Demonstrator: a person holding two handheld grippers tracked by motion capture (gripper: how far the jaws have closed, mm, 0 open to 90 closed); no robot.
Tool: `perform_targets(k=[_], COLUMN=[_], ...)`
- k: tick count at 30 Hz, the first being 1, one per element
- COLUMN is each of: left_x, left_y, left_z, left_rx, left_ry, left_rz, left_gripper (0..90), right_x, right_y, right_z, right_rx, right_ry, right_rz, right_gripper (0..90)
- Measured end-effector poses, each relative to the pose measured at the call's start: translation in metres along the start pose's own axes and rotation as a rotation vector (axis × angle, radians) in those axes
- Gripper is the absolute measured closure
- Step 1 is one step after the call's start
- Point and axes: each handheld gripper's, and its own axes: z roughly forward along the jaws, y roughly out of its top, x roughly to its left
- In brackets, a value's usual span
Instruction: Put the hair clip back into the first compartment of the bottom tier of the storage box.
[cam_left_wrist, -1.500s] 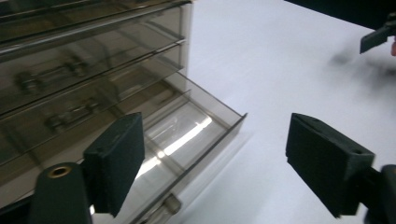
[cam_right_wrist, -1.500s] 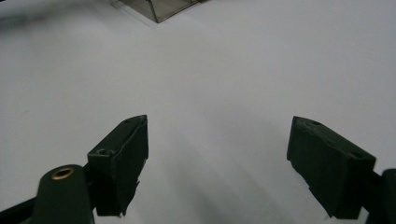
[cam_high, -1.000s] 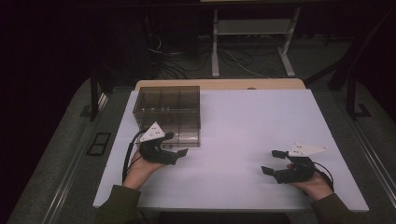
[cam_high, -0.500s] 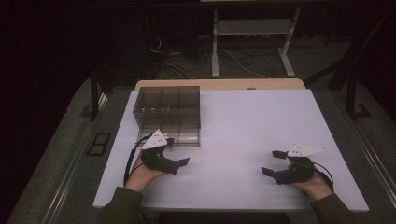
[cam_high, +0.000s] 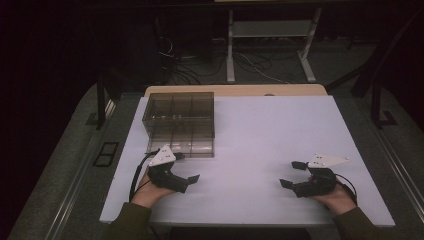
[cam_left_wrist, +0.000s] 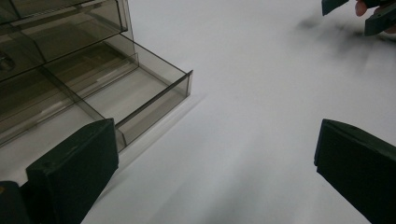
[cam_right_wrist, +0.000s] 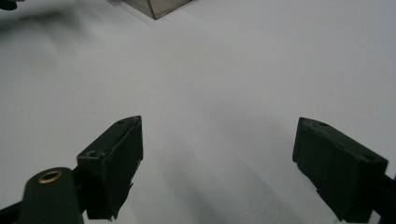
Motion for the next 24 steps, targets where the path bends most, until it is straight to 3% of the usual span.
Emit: perform_targets(k=[24], left_x=[-0.001], left_y=[-0.013], left_z=[-0.003], left_rx=[0.023], left_ry=[0.012], left_rz=[-0.01], left_gripper=[0.0], right_x=[0.0], right_y=[0.0], right_z=[0.001], right_rx=[0.008], right_ry=[-0.002], right_rz=[-0.002], right_gripper=[15.4])
